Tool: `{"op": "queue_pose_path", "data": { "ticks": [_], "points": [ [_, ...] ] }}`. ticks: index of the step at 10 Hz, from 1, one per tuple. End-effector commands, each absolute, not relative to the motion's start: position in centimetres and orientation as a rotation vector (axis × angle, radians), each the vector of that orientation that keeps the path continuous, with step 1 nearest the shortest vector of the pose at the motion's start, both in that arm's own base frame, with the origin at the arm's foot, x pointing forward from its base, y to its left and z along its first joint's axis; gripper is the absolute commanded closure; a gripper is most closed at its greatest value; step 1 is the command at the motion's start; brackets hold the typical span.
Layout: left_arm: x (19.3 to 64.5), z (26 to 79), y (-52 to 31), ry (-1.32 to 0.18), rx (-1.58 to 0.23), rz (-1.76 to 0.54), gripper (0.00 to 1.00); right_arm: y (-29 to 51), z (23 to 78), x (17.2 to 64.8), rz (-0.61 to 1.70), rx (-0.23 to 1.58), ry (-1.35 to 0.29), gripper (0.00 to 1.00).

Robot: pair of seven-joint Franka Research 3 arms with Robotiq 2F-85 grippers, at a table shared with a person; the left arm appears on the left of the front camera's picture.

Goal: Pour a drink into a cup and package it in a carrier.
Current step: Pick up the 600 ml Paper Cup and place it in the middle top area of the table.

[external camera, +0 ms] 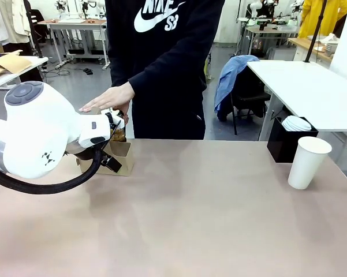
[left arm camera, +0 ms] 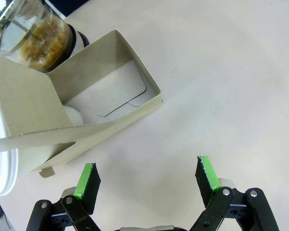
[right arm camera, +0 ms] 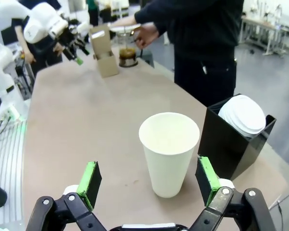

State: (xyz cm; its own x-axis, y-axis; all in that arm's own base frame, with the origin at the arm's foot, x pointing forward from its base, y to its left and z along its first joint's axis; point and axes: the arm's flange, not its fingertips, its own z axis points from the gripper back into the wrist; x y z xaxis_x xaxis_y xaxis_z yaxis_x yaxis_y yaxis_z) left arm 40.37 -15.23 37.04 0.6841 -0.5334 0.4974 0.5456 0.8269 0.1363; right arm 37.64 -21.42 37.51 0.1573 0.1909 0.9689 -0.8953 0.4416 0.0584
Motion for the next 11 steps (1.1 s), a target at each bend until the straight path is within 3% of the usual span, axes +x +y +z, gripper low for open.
{"op": "queue_pose_path", "data": {
  "ticks": [1, 4, 11],
  "points": [
    [40.4, 37.0, -15.2, -0.55, -0.025, -0.604, 0.0, -20.9, 33.3, 37.8, 0.888, 0.811, -1.299, 0.0],
    [40.4, 37.0, -15.2, -0.55, -0.025, -0.604, 0.0, -19.4, 28.8, 38.4, 0.87, 0.819, -1.324, 0.0],
    [40.4, 37.0, -15.2, -0.55, -0.025, -0.604, 0.0, -15.8, 24.7, 40.5, 0.726, 0.855, -1.399, 0.0]
  ]
}}
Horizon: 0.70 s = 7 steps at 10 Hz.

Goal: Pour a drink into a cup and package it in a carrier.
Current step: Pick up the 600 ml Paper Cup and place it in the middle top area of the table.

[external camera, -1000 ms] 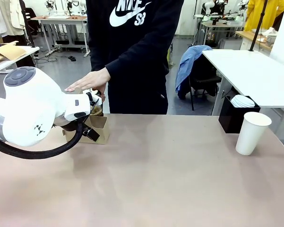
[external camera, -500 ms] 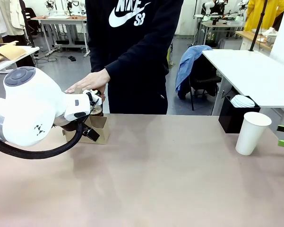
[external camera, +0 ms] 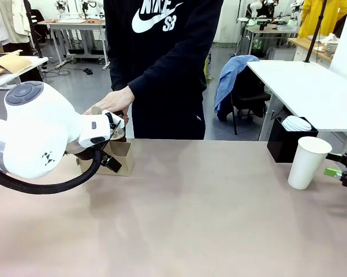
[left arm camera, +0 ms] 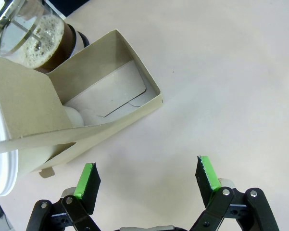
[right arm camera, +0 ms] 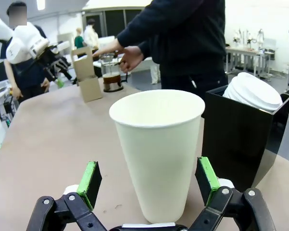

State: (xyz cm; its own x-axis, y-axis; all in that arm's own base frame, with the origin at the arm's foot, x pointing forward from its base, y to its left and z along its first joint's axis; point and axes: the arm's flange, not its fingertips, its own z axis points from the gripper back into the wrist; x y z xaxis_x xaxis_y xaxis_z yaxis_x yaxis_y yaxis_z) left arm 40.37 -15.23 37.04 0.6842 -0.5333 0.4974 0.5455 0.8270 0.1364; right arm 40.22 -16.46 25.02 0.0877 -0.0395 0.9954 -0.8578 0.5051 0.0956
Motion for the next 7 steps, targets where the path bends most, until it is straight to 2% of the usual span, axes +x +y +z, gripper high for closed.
{"op": "queue_pose_path", "data": {
  "ticks": [1, 7],
  "points": [
    [40.4, 37.0, -15.2, -0.55, -0.025, -0.604, 0.0, -15.4, 24.4, 40.6, 0.716, 0.843, -1.402, 0.0],
    [40.4, 37.0, -15.2, -0.55, -0.025, -0.604, 0.0, -12.3, 22.8, 42.0, 0.727, 0.843, -1.354, 0.0]
  ]
}}
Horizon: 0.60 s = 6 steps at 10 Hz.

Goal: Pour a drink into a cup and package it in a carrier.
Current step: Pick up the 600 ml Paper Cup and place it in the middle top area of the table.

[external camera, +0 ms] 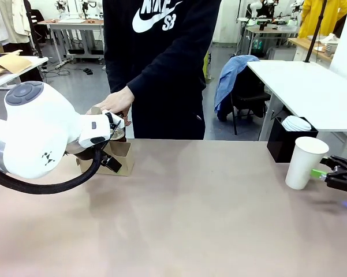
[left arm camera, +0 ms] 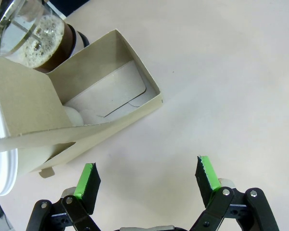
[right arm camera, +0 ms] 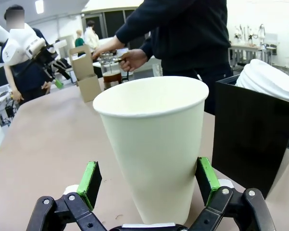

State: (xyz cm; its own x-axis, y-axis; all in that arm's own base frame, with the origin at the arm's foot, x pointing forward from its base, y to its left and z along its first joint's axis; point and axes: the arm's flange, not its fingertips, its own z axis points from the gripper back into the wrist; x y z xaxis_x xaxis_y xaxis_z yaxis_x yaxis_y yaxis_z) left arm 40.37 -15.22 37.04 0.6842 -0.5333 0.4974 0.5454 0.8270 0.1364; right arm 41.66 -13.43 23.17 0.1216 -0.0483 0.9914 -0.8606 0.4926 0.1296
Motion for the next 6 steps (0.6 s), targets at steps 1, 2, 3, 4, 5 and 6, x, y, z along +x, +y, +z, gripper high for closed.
{"op": "queue_pose_path", "data": {
  "ticks": [1, 2, 3, 4, 5, 6],
  "points": [
    [40.36, 37.04, -15.18, -0.55, -0.025, -0.604, 0.0, -11.9, 22.59, 42.37, 0.722, 0.831, -1.354, 0.0],
    [40.36, 37.04, -15.18, -0.55, -0.025, -0.604, 0.0, -11.58, 22.42, 42.87, 0.713, 0.844, -1.349, 0.0],
    [40.36, 37.04, -15.18, -0.55, -0.025, -0.604, 0.0, -11.36, 22.36, 43.31, 0.708, 0.829, -1.33, 0.0],
    [40.36, 37.04, -15.18, -0.55, -0.025, -0.604, 0.0, -12.33, 22.81, 42.38, 0.72, 0.884, -1.323, 0.0],
    [40.36, 37.04, -15.18, -0.55, -0.025, -0.604, 0.0, -12.33, 22.81, 42.38, 0.72, 0.884, -1.323, 0.0],
    [40.36, 37.04, -15.18, -0.55, -0.025, -0.604, 0.0, -12.33, 22.81, 42.38, 0.72, 0.884, -1.323, 0.0]
  ]
}}
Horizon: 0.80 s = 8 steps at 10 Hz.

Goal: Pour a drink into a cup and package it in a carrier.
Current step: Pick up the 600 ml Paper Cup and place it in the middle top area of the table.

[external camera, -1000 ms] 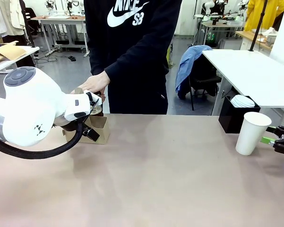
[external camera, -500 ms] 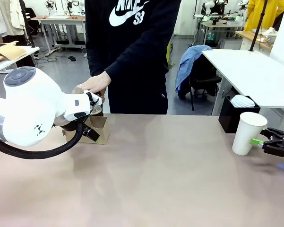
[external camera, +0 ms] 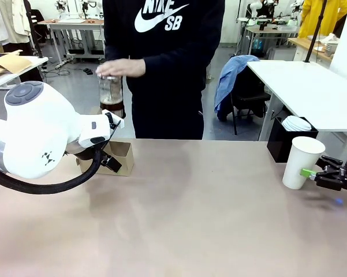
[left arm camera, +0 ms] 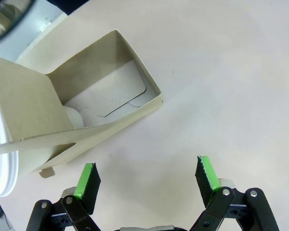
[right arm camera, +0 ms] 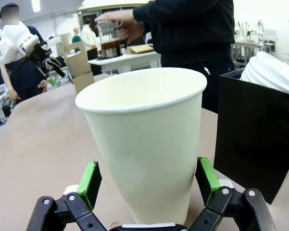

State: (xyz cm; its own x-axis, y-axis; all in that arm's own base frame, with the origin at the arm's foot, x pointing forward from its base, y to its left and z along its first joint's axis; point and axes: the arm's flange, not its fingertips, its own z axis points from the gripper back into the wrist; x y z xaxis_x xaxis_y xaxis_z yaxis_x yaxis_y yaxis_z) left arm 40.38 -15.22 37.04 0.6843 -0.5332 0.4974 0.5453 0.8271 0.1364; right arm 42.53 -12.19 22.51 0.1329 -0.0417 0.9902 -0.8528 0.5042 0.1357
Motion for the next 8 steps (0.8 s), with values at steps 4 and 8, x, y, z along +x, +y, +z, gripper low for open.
{"op": "queue_pose_path", "data": {
  "ticks": [4, 8],
  "points": [
    [40.4, 37.0, -15.2, -0.55, -0.025, -0.604, 0.0, -10.8, 22.0, 45.2, 0.693, 0.912, -1.35, 0.0],
    [40.4, 37.0, -15.2, -0.55, -0.025, -0.604, 0.0, -9.2, 20.3, 46.7, 0.675, 0.944, -1.363, 0.0]
  ]
}}
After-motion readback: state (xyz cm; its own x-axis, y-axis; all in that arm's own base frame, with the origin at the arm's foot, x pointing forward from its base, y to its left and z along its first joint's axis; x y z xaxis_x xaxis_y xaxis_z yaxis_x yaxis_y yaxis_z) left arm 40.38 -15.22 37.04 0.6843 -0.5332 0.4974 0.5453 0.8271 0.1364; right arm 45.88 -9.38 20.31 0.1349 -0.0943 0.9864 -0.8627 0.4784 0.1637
